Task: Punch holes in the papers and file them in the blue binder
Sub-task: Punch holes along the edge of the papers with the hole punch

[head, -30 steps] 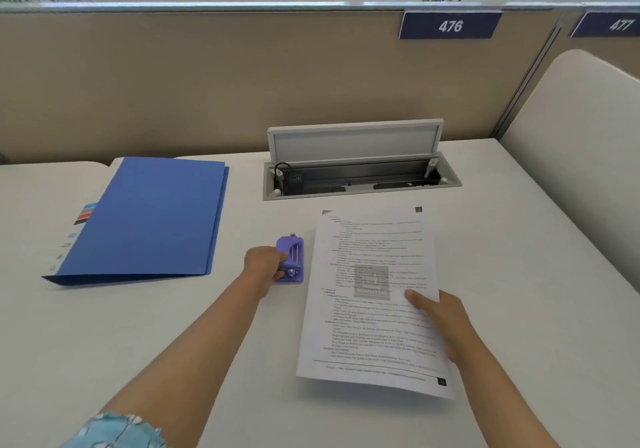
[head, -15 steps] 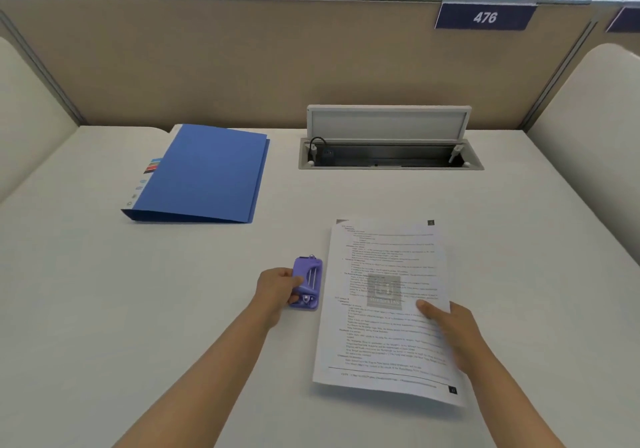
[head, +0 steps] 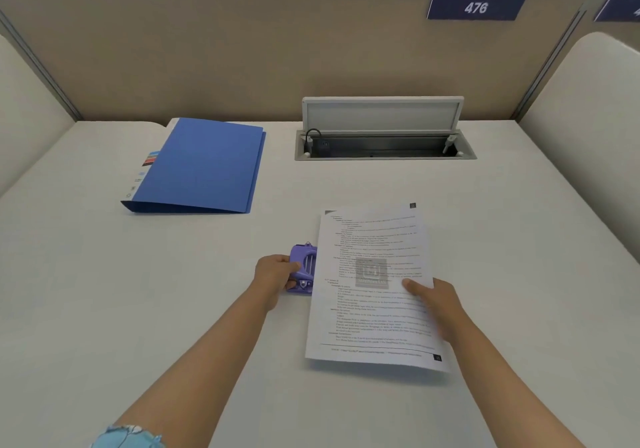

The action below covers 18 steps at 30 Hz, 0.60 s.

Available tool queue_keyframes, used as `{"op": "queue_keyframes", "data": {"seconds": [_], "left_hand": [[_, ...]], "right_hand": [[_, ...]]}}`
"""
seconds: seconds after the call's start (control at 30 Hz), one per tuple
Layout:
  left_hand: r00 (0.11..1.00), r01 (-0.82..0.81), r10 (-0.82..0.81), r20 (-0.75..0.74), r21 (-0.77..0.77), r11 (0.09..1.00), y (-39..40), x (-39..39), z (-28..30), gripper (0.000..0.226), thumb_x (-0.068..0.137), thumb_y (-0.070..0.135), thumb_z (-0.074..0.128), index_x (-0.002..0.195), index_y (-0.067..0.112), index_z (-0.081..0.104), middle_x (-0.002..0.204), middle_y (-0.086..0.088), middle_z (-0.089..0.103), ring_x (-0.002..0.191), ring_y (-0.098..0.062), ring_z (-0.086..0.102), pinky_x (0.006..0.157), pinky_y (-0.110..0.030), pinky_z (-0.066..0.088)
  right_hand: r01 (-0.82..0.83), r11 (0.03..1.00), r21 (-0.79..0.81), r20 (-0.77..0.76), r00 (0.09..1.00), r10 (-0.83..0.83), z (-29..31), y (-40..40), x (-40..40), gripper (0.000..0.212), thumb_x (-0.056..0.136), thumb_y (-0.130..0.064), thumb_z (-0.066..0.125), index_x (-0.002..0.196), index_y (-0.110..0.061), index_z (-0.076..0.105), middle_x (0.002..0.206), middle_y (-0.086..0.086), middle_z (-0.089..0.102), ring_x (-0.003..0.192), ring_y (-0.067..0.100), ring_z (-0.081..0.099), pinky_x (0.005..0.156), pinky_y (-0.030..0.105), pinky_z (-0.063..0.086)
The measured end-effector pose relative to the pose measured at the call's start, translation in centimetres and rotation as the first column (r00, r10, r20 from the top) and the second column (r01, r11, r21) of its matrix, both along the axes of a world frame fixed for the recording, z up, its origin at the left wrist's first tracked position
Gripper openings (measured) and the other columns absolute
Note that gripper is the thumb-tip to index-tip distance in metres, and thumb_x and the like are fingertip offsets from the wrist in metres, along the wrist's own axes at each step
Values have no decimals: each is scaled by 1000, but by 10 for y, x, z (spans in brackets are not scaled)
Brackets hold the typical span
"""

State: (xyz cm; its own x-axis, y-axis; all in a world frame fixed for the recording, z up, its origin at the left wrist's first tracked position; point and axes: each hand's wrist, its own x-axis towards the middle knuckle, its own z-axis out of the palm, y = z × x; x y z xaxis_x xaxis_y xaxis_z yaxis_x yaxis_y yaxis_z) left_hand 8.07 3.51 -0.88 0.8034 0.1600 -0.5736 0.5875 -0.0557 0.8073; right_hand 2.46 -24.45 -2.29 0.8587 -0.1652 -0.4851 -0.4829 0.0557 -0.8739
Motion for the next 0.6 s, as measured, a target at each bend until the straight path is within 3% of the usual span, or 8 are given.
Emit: {"op": "queue_keyframes", "data": {"seconds": [0.07,0.23,0.4,0.5,0.6], "left_hand": [[1000,6,-6,-5,-7,1000,1,1,-1,10,88,1,57,80,6,59,73,-10,58,57,-17,50,52,-20,47],[1000,5,-5,-7,-18,1000,2,1,-2,8,88,2,57,96,2,58,74,-10,58,60,-18,52,56,-22,48],[1000,1,-1,-5,-4,1000,2,1,-5,3,88,4,58,91,3,59,74,-10,58,59,-17,50,59,-23,47],[1000,4,-4,-5,5,1000,2,2,-5,12,88,5,58,77,9,58,72,-8,57,57,-16,49,55,-20,47],[1000,-2,2,-4,20,1000,2,2,-6,4,88,6,60,91,4,59,73,-8,58,56,-15,50,48,-16,48]], "right_hand": [[12,1000,3,3,1000,-12,0,-2,0,20,80,-15,72,100,-10,70,102,11,73,91,30,71,86,44,55],[2,1000,0,14,1000,-2,1,-5,-1,15,80,-17,72,94,-14,70,100,10,73,90,30,71,84,43,56],[-17,1000,-18,25,1000,18,0,0,0,14,80,-17,72,94,-15,70,101,9,73,93,30,70,88,45,54],[-28,999,-46,31,999,29,0,3,1,9,81,-17,71,90,-17,69,100,8,72,92,29,69,88,44,54],[-34,999,-39,31,999,36,0,7,3,9,82,-15,70,91,-16,69,97,7,72,88,27,69,86,41,55]]}}
